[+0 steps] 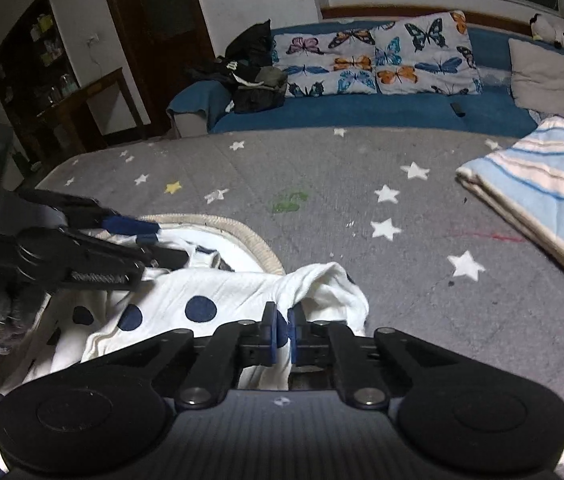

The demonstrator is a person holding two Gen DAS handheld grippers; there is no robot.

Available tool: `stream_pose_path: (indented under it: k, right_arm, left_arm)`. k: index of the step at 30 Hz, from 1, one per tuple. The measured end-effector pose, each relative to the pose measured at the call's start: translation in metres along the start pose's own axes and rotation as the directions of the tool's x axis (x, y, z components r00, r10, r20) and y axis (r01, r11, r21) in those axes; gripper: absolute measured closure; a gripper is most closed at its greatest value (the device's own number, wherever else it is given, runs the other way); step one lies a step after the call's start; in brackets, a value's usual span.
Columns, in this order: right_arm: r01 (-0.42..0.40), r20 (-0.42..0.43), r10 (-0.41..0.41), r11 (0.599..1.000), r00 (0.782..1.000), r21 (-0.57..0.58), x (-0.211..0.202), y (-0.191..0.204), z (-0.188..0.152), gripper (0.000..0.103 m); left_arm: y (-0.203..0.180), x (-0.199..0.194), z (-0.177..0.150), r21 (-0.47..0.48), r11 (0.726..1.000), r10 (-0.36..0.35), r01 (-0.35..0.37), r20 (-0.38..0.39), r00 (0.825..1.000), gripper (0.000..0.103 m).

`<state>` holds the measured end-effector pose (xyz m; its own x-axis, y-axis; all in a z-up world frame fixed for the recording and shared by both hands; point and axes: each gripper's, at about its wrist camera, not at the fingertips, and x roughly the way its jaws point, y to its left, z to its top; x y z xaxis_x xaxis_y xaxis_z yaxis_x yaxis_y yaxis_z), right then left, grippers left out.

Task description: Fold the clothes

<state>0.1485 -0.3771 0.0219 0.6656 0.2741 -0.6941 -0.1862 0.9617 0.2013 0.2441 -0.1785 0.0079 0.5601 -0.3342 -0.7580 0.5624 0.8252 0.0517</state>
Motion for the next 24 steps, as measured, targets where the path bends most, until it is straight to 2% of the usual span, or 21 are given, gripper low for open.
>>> stream_pose_path:
  k: [2,3,4,6,8,11,13,15,17,19,22,24]
  right_arm:
    - [0.0,0.015,0.0,1.0,1.0,-0.007,-0.005,0.0,0.003,0.099]
    - [0.0,0.023,0.0,1.0,1.0,-0.011,-0.008,0.0,0.004,0.099]
    - [0.004,0.035,-0.004,1.0,0.999,-0.02,-0.012,0.001,0.007,0.099]
    - [0.006,0.061,-0.005,0.999,0.998,-0.031,-0.022,0.002,0.011,0.099]
    - [0.008,0.092,-0.004,0.999,0.996,-0.044,-0.035,0.004,0.014,0.099]
    - [0.016,0.14,-0.006,0.997,0.99,-0.07,-0.057,0.007,0.016,0.099]
    - [0.026,0.149,-0.012,0.996,0.989,-0.09,-0.073,0.007,0.011,0.099]
    - [0.039,0.144,-0.023,0.994,0.989,-0.107,-0.085,0.006,0.005,0.099]
    - [0.069,0.106,-0.057,0.99,0.993,-0.12,-0.092,0.002,-0.006,0.099]
    - [0.098,0.022,-0.096,0.986,0.995,-0.131,-0.091,-0.005,-0.022,0.097]
    - [0.137,-0.068,-0.148,0.98,0.987,-0.142,-0.089,-0.015,-0.042,0.092]
    - [0.157,-0.085,-0.168,0.979,0.982,-0.127,-0.091,-0.023,-0.046,0.089]
  left_arm:
    - [-0.001,0.0,0.0,-0.002,0.999,-0.032,0.032,0.001,0.999,0.076]
    - [-0.002,-0.001,0.0,-0.001,0.999,-0.044,0.044,0.002,0.999,0.089]
    - [-0.005,-0.001,0.0,0.005,0.999,-0.043,0.043,0.004,0.999,0.096]
    - [-0.006,-0.005,-0.001,0.006,1.0,-0.027,0.026,0.018,0.999,0.099]
    - [-0.005,-0.009,-0.001,-0.016,1.0,-0.007,0.007,0.037,0.999,0.1]
    - [0.011,-0.023,0.0,-0.109,0.992,0.069,-0.06,0.088,0.994,0.1]
    - [0.029,-0.035,-0.002,-0.2,0.974,0.128,-0.102,0.12,0.985,0.1]
    - [0.051,-0.042,-0.005,-0.317,0.942,0.149,-0.109,0.107,0.983,0.1]
    - [0.071,-0.044,-0.012,-0.399,0.909,0.165,-0.121,0.077,0.983,0.1]
    - [0.084,-0.044,-0.018,-0.418,0.896,0.189,-0.152,0.048,0.981,0.099]
    - [0.094,-0.045,-0.025,-0.406,0.896,0.204,-0.179,0.018,0.979,0.096]
    - [0.094,-0.05,-0.025,-0.376,0.905,0.22,-0.197,0.019,0.975,0.096]
